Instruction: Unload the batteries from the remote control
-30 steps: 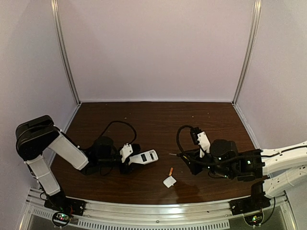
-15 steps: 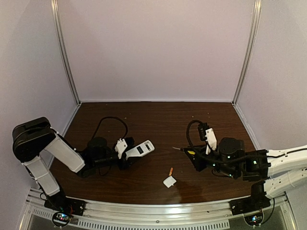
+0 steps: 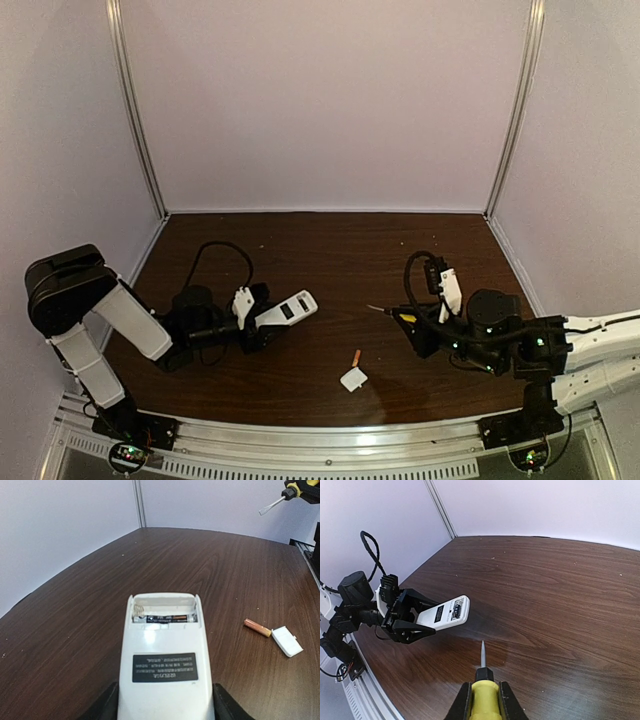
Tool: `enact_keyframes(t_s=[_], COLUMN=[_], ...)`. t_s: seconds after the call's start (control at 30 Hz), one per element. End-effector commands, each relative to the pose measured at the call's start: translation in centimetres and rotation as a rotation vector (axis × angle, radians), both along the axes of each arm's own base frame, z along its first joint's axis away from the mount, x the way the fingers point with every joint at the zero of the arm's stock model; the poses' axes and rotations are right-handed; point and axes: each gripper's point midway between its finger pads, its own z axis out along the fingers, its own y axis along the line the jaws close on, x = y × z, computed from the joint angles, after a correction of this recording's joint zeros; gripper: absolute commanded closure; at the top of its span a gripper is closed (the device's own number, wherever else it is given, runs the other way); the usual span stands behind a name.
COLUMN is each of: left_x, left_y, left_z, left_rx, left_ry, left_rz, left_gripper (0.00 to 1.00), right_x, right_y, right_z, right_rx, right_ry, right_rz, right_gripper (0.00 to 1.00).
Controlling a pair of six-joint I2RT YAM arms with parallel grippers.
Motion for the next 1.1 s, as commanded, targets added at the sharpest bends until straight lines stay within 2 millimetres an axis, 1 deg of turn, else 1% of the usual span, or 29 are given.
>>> enact_keyframes(t_s=[0.0,0.13,0.17,0.27,0.37,0.43,0.5,0.63,0.73,0.87,0.93,1.07], left_x=[-0.1,-1.7,-2.2,-3.2,-3.9,-4.5,-4.9,-5.3,-5.3,-5.8,-6.0,-6.5], left_y=[-1.0,-1.6,-1.7,-2.0,-2.7,-3.3,-3.4,-2.9,-3.0,-3.2,-3.4,-3.4], left_z=[1.2,1.3,1.4,1.7,1.0,0.7,1.2,1.4,1.1,0.8,0.8,0.8], left_rx=[-0.01,0.022,0.029,0.06,0.129,0.156,0.144,0.137,0.147,0.153,0.147,0.131], left_ry=[-0.049,-0.127,-0.152,-0.235,-0.321,-0.389,-0.451,-0.487,-0.492,-0.501,-0.504,-0.512], left_rz=[-0.052,-0.11,-0.115,-0.108,-0.093,-0.095,-0.089,-0.086,-0.093,-0.127,-0.142,-0.165], left_gripper=[1.0,1.0,1.0,1.0,1.0,1.0,1.0,1.0,1.0,1.0,1.0,1.0], right_x=[-0.3,-1.1,-1.6,-2.6,-4.0,-4.3,-4.4,-4.4,-4.5,-4.8,-4.7,-3.7], right_y=[0.4,1.4,1.6,2.7,3.9,4.7,5.0,5.6,6.4,7.9,8.6,9.0], right_z=[0.5,0.7,0.3,0.4,0.2,0.4,0.0,-0.7,-1.3,-2.2,-2.6,-3.2], right_rx=[0.003,-0.001,-0.014,-0.001,0.01,0.027,0.017,0.003,-0.013,-0.048,-0.059,-0.083], right_ry=[0.008,0.049,0.069,0.101,0.135,0.145,0.159,0.171,0.18,0.194,0.197,0.185], right_rz=[0.035,0.094,0.12,0.198,0.294,0.328,0.333,0.342,0.368,0.415,0.424,0.377], right_gripper=[1.0,1.0,1.0,1.0,1.0,1.0,1.0,1.0,1.0,1.0,1.0,1.0])
